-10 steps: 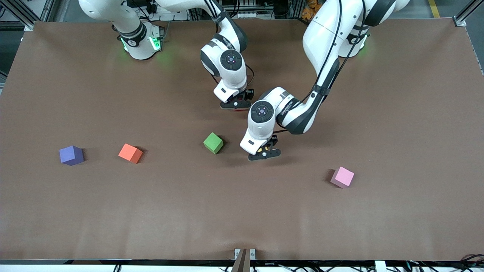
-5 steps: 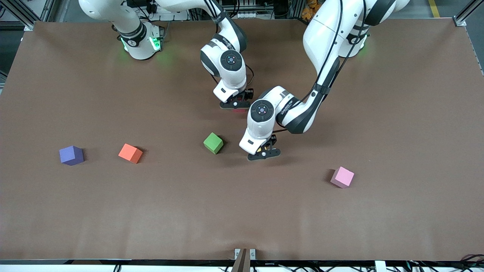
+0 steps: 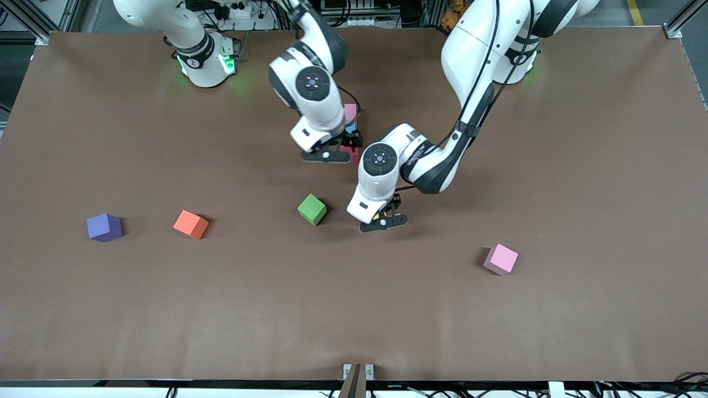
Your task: Arrange blocks into number 1
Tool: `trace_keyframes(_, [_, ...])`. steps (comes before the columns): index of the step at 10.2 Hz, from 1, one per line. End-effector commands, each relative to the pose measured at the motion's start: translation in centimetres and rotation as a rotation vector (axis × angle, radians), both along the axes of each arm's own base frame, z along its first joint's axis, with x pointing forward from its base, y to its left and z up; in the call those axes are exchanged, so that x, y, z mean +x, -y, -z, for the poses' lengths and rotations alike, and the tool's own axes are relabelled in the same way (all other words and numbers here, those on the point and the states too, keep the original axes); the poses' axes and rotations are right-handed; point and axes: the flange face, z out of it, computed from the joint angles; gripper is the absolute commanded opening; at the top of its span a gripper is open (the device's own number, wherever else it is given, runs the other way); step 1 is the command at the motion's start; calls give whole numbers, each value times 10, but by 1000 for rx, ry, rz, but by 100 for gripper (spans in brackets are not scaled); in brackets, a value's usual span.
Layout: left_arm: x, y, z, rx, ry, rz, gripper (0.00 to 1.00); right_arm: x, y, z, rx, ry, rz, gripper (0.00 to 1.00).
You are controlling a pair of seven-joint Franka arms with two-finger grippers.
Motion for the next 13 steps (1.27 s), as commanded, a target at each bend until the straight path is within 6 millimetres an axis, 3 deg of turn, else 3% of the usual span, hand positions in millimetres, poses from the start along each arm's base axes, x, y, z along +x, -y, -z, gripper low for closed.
trace_keyframes(1, [-29, 27, -3, -2, -13, 5, 0, 12, 67, -30, 8, 8, -24, 100])
trace_keyframes(4, [-73, 61, 4, 11, -28, 81, 0, 60, 174, -64, 23, -22, 43, 100])
trace_keyframes(8, [-94, 65, 13, 43, -56, 207, 0, 125, 262, -70, 32, 3, 257, 100])
trace_keyframes(9, [-98, 68, 14, 43, -64, 213, 0, 142, 269, -59, 20, -2, 338, 100])
trace_keyframes(11, [-107, 71, 19, 42, -80, 223, 0, 177, 253, -35, -10, 8, 542, 100])
trace_keyframes(13, [-113, 75, 19, 36, -88, 227, 0, 190, 244, -29, -8, 9, 606, 100])
